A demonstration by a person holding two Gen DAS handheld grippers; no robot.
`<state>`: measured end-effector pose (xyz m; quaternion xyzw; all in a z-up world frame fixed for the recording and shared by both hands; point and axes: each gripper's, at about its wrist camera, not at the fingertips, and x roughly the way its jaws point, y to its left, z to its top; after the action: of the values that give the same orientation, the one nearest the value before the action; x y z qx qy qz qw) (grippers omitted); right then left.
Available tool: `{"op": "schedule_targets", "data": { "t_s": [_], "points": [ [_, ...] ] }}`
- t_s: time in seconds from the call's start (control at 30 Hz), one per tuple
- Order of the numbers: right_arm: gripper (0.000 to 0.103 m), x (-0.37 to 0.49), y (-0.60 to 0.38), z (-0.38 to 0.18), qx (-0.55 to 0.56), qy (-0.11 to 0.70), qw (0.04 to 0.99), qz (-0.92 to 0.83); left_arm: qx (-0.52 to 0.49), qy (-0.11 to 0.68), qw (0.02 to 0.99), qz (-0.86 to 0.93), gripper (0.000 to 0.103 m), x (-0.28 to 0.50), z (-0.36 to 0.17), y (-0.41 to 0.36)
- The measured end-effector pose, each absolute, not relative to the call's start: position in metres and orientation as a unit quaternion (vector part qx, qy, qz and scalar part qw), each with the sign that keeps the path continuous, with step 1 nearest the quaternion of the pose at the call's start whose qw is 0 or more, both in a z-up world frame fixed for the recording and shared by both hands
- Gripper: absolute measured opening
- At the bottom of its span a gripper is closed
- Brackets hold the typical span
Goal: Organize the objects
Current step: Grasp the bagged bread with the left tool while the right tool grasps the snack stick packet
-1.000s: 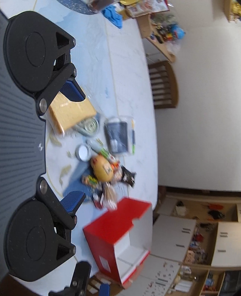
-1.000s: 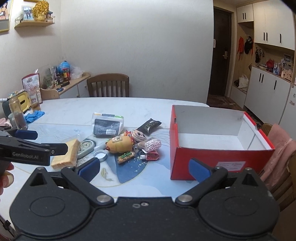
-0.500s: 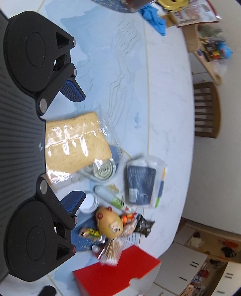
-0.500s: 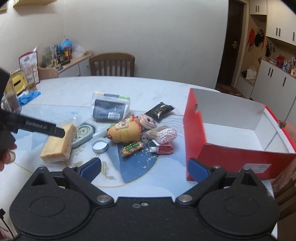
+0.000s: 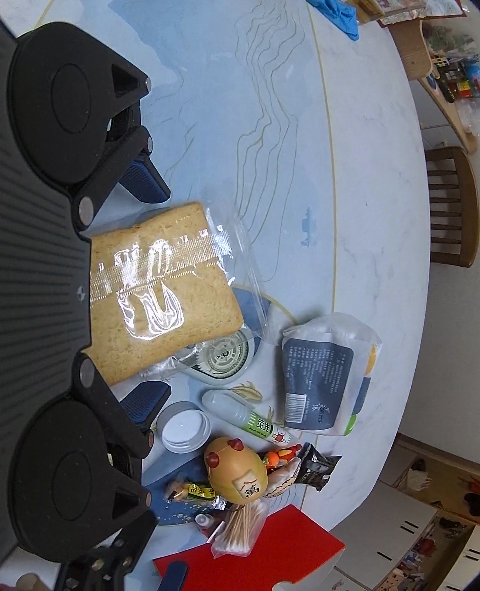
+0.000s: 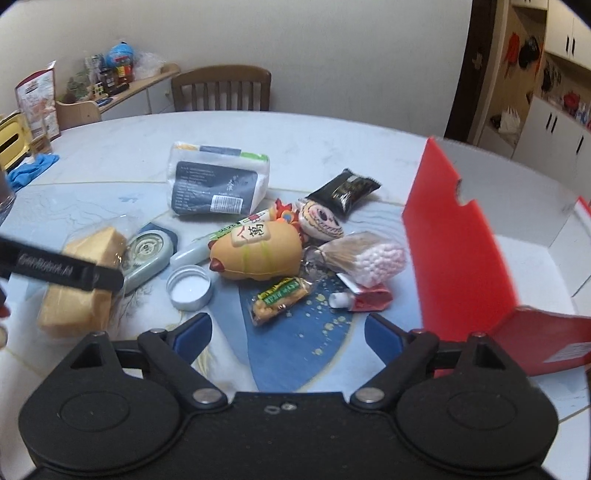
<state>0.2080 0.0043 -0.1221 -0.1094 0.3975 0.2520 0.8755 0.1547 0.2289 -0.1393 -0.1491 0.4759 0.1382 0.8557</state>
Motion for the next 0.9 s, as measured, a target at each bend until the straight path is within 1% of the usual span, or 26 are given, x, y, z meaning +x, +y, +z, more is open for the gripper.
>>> {"op": "schedule_targets", "data": {
  "t_s": [0.2,0.27,0.3,0.4,0.53,0.6,0.67,0.8,0.9],
  "points": [
    [0.076,0.229,0.018,-0.138,-0.076,0.436,0.868,0.224,-0.152,0.47,0.86,0.125,0.103,0.151,-0.142,0.233],
    [0.074,0.234,0.02,-0.142,-0.067,0.446,0.867,0.212,-0.148,0.465,0.865,0.12,0.103,0.149,-0.141,0.233],
    [0.071,0.237,0.02,-0.143,-0.065,0.449,0.866,0.209,-0.146,0.462,0.867,0.118,0.102,0.149,-0.141,0.233],
    [0.065,0.244,0.021,-0.146,-0.051,0.458,0.865,0.197,-0.144,0.456,0.871,0.109,0.099,0.146,-0.139,0.234],
    [0.06,0.249,0.023,-0.147,-0.04,0.466,0.863,0.188,-0.145,0.451,0.875,0.1,0.093,0.144,-0.137,0.235],
    [0.053,0.25,0.025,-0.147,-0.038,0.469,0.863,0.187,-0.142,0.448,0.877,0.097,0.09,0.143,-0.136,0.234],
    [0.049,0.25,0.026,-0.146,-0.036,0.472,0.862,0.183,-0.139,0.446,0.879,0.094,0.088,0.141,-0.135,0.234],
    [0.033,0.249,0.028,-0.145,-0.04,0.475,0.861,0.177,-0.143,0.442,0.881,0.089,0.085,0.137,-0.133,0.235],
    [0.026,0.249,0.027,-0.144,-0.04,0.479,0.859,0.175,-0.145,0.439,0.883,0.086,0.084,0.133,-0.134,0.235]
  ]
}}
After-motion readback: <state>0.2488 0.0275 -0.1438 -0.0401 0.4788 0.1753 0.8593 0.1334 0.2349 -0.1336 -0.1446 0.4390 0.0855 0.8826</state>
